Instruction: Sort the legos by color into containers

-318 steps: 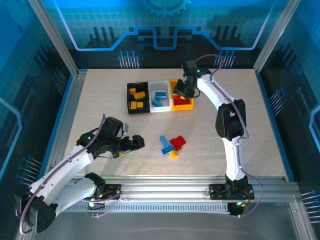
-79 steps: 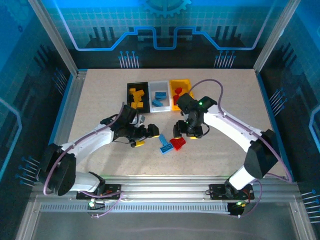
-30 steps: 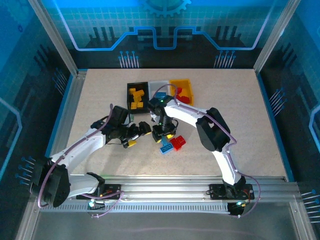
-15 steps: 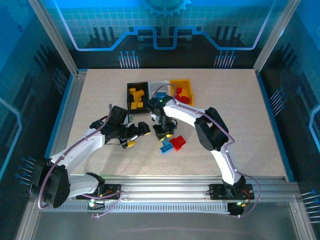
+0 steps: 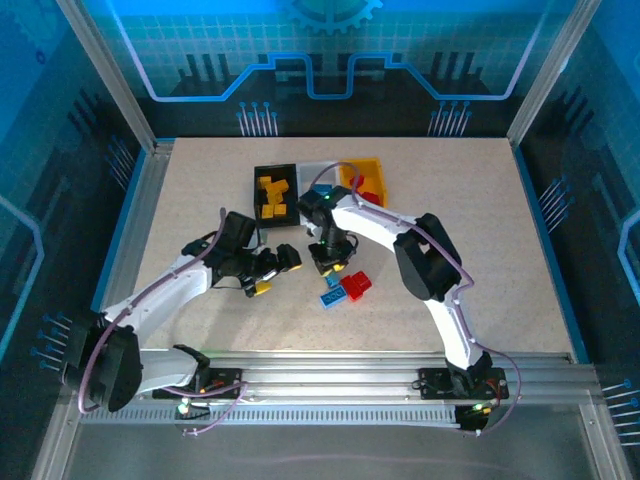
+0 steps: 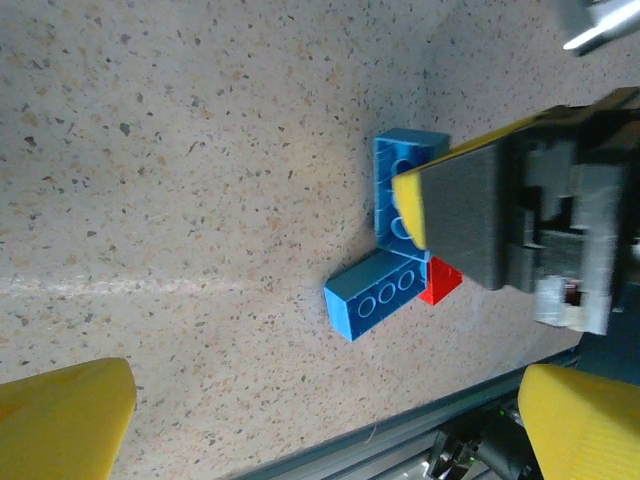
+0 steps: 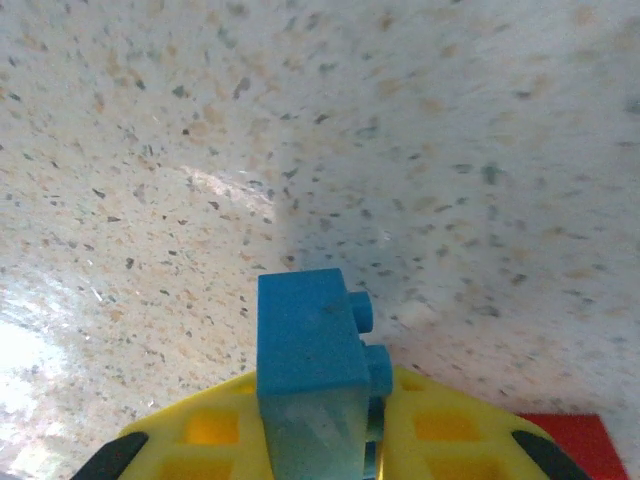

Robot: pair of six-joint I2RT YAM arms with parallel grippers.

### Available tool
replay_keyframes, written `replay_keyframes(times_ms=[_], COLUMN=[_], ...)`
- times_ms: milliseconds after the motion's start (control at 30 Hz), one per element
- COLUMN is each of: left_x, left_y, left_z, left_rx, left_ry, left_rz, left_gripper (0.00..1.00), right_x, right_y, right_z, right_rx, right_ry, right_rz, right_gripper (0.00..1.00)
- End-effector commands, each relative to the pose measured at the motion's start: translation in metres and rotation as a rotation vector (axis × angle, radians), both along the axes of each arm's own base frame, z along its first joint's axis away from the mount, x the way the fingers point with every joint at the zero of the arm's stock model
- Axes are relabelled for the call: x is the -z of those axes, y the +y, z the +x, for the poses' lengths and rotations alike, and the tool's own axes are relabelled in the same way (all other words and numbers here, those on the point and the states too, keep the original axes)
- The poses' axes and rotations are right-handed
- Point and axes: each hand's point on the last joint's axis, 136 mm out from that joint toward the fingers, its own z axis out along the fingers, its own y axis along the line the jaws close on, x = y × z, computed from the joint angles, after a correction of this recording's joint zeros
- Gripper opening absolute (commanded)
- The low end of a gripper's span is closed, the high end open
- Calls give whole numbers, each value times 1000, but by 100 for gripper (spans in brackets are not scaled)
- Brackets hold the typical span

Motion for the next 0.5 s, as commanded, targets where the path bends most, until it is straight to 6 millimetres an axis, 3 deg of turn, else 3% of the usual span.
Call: replay_keyframes(times_ms=[0, 267, 467], left_x=[-10, -10, -10], left_y=[-9, -24, -50], left_z=[13, 39, 60], left_rx=[10, 10, 40], left_ry=[-19, -3, 8], left_rz=[-44, -57, -53], left_gripper=[99, 99, 99], right_x=[-43, -77, -100], right_y=[-2, -21, -41], right_z=[15, 29, 33], right_rx=[74, 189, 269], right_ry=[-56, -77, -72], right_rz=[94, 216, 325], right_gripper=[22, 22, 22])
